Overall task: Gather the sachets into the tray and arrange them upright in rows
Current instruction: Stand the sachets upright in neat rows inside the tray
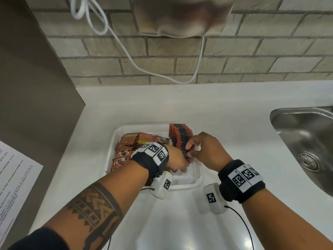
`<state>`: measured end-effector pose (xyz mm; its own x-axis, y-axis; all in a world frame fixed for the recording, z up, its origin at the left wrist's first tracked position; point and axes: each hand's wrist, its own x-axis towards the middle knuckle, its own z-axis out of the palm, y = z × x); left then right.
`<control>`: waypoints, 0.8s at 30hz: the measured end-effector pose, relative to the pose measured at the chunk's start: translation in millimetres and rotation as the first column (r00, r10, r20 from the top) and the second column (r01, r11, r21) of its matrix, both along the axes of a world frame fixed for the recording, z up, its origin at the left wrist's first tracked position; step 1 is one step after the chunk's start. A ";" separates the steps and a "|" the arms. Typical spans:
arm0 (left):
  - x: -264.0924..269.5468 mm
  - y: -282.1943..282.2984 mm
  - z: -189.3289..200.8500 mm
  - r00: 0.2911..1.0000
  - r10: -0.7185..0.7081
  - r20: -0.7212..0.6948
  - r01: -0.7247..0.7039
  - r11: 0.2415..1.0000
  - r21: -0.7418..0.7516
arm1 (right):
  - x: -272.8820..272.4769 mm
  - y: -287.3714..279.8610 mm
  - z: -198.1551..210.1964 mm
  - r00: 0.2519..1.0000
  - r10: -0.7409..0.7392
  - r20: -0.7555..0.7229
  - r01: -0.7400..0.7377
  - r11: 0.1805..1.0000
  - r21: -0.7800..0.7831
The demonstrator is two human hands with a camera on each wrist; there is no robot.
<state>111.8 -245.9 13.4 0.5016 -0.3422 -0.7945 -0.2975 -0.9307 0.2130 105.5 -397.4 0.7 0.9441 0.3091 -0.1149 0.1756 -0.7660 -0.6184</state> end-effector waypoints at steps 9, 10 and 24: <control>-5.0 15.4 16.0 0.995 0.085 0.045 -0.080 0.991 -0.110 | -4.6 -0.7 10.6 0.998 -0.036 0.053 0.033 0.998 0.045; -6.1 22.7 21.6 0.991 0.113 0.070 -0.101 0.984 -0.146 | -6.9 -0.3 14.1 0.996 -0.043 0.074 0.039 0.998 0.056; -31.4 158.4 25.8 0.613 0.648 0.452 -0.433 0.754 -0.494 | -38.7 83.5 31.7 0.983 0.051 -0.175 -0.027 0.991 0.132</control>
<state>80.4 -87.5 39.3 0.9808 -0.0181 -0.1940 0.0796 -0.8715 0.4839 66.8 -313.9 32.3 0.8990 0.3683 -0.2368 0.0822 -0.6732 -0.7349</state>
